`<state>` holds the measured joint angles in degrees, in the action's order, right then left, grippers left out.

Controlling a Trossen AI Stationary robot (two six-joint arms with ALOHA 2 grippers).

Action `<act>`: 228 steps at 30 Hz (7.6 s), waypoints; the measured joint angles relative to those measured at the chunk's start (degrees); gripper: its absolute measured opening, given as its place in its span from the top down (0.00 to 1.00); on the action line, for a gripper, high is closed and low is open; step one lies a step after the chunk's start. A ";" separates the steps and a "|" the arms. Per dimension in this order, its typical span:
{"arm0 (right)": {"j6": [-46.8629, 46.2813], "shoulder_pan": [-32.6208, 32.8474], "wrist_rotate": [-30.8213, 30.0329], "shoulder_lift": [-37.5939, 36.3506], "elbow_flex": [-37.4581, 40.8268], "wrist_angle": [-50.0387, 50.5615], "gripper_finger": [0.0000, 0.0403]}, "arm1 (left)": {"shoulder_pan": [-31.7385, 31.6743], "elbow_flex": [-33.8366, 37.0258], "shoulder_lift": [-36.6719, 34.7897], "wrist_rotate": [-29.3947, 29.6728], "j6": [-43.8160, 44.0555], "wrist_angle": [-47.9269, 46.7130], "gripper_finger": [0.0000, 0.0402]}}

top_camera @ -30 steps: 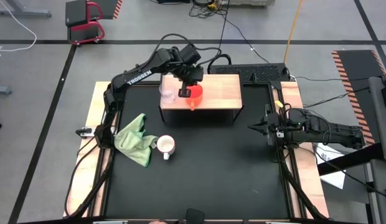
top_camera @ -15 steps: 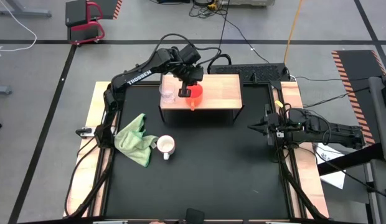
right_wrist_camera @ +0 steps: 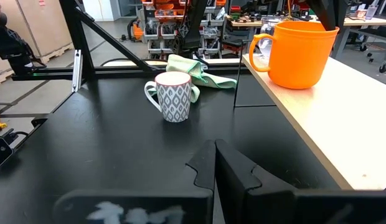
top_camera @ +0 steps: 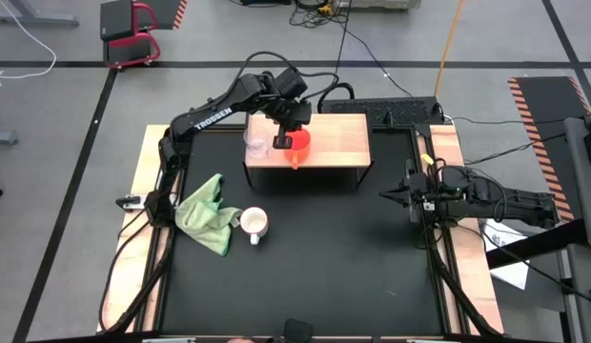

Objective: Stack small to large cups/mugs on shelf
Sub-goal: Put the orange mug on the shelf

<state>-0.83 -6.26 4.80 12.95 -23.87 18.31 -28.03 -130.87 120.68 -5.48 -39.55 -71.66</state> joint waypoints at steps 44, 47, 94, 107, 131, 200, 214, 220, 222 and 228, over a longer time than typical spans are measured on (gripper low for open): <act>-0.02 0.00 0.00 -0.01 -0.01 0.17 1.00 | 3.86 0.15 0.35 13.81 -2.80 1.04 1.00; -0.02 0.00 0.00 -0.02 -0.01 0.20 1.00 | 4.57 0.15 0.35 15.34 -3.05 1.46 1.00; -0.04 0.00 0.00 -0.02 -0.01 0.37 1.00 | 4.96 0.02 0.22 15.85 4.15 -0.42 1.00; -0.04 0.00 0.01 -0.02 -0.01 0.39 1.00 | 15.48 -0.05 -0.66 6.25 4.81 -1.65 1.00; -0.04 0.00 0.00 -0.02 -0.01 0.44 1.00 | 26.23 2.20 -1.07 -14.95 7.78 1.96 1.00; 3.65 5.75 5.77 9.09 0.00 -1.70 1.00 | 33.11 111.71 -92.76 25.18 29.26 74.10 1.00; 3.91 5.75 5.75 9.61 -0.01 -1.67 1.00 | 32.44 122.93 -94.20 25.43 31.23 80.05 1.00; 4.10 5.77 5.76 10.39 0.00 -1.62 1.00 | 32.44 125.93 -94.20 25.76 31.29 82.56 1.00; 4.58 5.77 5.75 10.61 0.01 -1.63 1.00 | 32.44 126.48 -94.52 26.31 31.30 82.96 1.00; 4.75 5.77 5.75 10.88 -0.01 -1.33 1.00 | 32.44 127.01 -95.86 26.58 32.10 83.12 1.00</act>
<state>3.92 -0.49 10.55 23.83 -23.88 16.97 4.40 -3.86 24.83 21.10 -7.45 11.46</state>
